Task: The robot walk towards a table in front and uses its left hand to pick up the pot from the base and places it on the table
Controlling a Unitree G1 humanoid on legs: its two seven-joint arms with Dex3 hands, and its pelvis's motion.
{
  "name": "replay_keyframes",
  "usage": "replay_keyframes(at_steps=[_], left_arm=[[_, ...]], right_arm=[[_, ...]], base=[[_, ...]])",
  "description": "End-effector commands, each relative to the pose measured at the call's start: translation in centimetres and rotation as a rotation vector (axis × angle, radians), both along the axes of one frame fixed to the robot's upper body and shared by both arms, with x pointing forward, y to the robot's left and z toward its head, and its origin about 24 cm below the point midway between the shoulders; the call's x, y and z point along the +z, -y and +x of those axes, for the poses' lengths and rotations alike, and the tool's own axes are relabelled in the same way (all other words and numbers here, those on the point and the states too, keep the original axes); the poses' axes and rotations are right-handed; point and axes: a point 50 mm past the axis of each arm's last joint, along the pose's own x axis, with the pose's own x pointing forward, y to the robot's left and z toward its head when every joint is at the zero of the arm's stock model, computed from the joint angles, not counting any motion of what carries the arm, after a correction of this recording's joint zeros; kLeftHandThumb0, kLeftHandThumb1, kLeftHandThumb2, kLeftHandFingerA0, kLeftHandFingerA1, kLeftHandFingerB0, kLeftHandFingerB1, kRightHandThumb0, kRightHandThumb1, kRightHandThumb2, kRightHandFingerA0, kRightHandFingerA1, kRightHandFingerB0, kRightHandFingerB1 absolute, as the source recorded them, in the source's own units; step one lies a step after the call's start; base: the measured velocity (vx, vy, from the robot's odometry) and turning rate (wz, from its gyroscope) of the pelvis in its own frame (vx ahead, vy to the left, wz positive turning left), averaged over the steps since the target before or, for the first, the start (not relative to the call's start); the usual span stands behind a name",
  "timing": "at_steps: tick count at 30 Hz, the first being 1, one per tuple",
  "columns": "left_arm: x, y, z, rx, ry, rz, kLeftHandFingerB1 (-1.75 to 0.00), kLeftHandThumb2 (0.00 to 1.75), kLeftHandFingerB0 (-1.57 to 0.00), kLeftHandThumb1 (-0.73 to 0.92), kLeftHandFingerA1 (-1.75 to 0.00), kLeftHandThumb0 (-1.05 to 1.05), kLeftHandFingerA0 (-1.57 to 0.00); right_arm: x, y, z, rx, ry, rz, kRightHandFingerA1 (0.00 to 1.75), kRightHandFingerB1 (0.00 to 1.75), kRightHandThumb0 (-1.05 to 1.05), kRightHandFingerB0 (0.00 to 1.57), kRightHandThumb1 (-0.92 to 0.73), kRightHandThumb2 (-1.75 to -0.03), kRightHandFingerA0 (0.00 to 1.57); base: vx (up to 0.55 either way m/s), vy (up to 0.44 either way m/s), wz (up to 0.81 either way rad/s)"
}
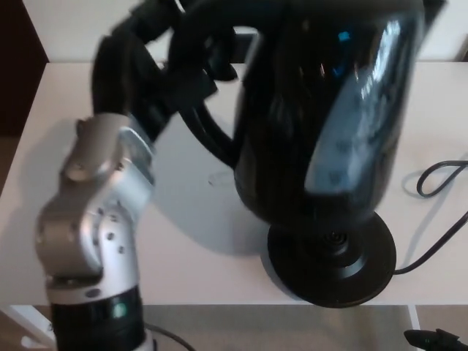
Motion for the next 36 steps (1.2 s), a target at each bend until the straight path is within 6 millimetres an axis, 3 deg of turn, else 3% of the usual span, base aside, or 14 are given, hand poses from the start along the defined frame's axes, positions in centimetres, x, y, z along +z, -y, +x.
replay_keyframes(at_steps=[1, 4, 12, 15, 17, 19, 20, 24, 36], left_arm=[[4.6, -2.6, -1.3, -0.126, 0.105, -0.06, -0.94, 0.68, -0.67, 0.92, -1.57, -0.17, -0.92], [4.0, -4.7, -1.4, -0.087, 0.087, -0.001, -0.88, 0.67, -0.72, 0.91, -1.5, -0.17, -0.98], [2.5, -8.0, -1.6, 0.003, 0.054, 0.098, -0.81, 0.66, -0.73, 0.87, -1.55, -0.17, -0.89], [1.5, -9.7, -1.5, 0.088, 0.083, 0.221, -0.81, 0.65, -0.74, 0.84, -1.54, -0.17, -0.86], [1.1, -10.4, -1.4, 0.135, 0.094, 0.324, -0.84, 0.64, -0.73, 0.83, -1.48, -0.2, -0.94], [0.8, -10.7, -1.3, 0.156, 0.098, 0.373, -0.84, 0.67, -0.73, 0.81, -1.45, -0.23, -0.96], [0.5, -10.9, -1.3, 0.173, 0.102, 0.41, -0.8, 0.64, -0.75, 0.82, -1.33, -0.25, -1.05], [-1.1, -11.7, -1.1, 0.219, 0.111, 0.544, -0.78, 0.64, -0.76, 0.82, -1.27, -0.25, -1.11], [-3.9, -10.6, -1.2, 0.175, 0.067, 0.603, -0.77, 0.64, -0.77, 0.82, -1.28, -0.25, -1.1]], right_arm=[[0.1, 1.0, -0.3, -0.023, -0.013, -0.015, 0.44, 0.35, -0.38, 0.45, -0.61, -0.59, 0.76], [0.1, 1.0, -0.2, -0.025, -0.01, -0.007, 0.45, 0.35, -0.38, 0.45, -0.6, -0.59, 0.78], [0.2, 1.1, 0.1, -0.024, -0.006, -0.008, 0.45, 0.35, -0.39, 0.45, -0.6, -0.59, 0.78], [0.3, 1.2, 0.2, -0.024, -0.003, -0.013, 0.45, 0.35, -0.39, 0.45, -0.61, -0.59, 0.77], [0.3, 1.2, 0.2, -0.022, 0.0, -0.017, 0.45, 0.35, -0.38, 0.45, -0.61, -0.59, 0.77], [0.4, 1.1, 0.3, -0.018, 0.001, -0.021, 0.45, 0.35, -0.39, 0.45, -0.61, -0.6, 0.77], [0.4, 1.1, 0.3, -0.018, 0.002, -0.018, 0.45, 0.35, -0.39, 0.45, -0.61, -0.59, 0.77], [0.4, 1.1, 0.2, -0.014, 0.009, -0.015, 0.45, 0.35, -0.39, 0.45, -0.62, -0.6, 0.76], [0.2, 1.0, 0.3, -0.038, 0.002, 0.014, 0.47, 0.35, -0.37, 0.45, -0.61, -0.58, 0.77]], base=[[0.0, 0.0, 0.0], [0.0, 0.0, 0.0], [0.0, 0.0, 0.0], [0.0, 0.0, 0.0], [0.0, 0.0, 0.0], [0.0, 0.0, 0.0], [0.0, 0.0, 0.0], [0.0, 0.0, 0.0], [0.0, 0.0, 0.0]])
